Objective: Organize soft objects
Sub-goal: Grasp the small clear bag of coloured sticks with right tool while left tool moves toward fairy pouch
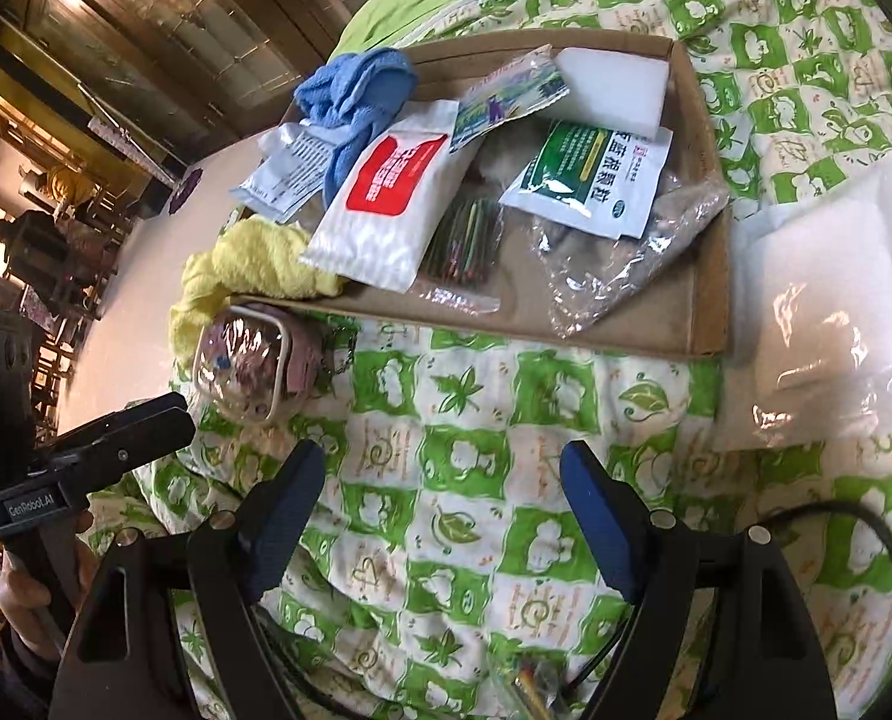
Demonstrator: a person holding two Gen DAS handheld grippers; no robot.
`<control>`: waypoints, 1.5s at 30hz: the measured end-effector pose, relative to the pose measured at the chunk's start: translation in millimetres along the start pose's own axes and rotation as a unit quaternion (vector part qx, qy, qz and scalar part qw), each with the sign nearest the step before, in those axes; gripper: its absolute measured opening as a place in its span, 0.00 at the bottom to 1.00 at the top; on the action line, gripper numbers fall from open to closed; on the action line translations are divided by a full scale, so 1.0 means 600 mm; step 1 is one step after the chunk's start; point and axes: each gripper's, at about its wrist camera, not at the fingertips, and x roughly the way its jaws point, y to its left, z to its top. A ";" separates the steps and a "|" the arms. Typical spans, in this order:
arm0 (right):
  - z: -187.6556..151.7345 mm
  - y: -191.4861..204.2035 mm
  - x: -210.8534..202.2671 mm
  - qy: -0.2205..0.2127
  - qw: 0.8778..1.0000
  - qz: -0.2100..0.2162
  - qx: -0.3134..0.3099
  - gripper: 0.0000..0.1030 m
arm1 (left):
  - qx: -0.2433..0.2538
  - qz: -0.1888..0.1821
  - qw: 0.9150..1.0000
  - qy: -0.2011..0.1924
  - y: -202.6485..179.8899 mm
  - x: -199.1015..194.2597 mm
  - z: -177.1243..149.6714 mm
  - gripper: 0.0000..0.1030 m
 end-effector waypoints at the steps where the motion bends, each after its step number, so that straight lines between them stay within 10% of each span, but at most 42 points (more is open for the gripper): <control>1: -0.001 0.002 -0.001 0.001 1.000 0.000 -0.001 0.79 | 0.001 0.001 1.000 0.000 -0.002 -0.001 -0.001 0.71; 14: -0.067 0.012 -0.026 0.072 0.996 -0.029 -0.033 0.79 | 0.003 0.013 1.000 0.003 0.003 0.002 -0.034 0.71; 26: -0.180 0.026 0.064 0.188 0.964 -0.136 -0.132 0.79 | -0.004 0.012 1.000 0.017 0.006 0.013 -0.032 0.71; 33: -0.189 0.029 0.059 0.156 0.959 -0.185 -0.147 0.17 | 0.004 0.036 0.999 0.029 0.000 0.024 -0.031 0.71; 45: -0.134 0.054 0.016 0.074 0.991 -0.051 -0.100 0.15 | -0.094 0.069 0.993 0.031 0.057 0.046 0.042 0.71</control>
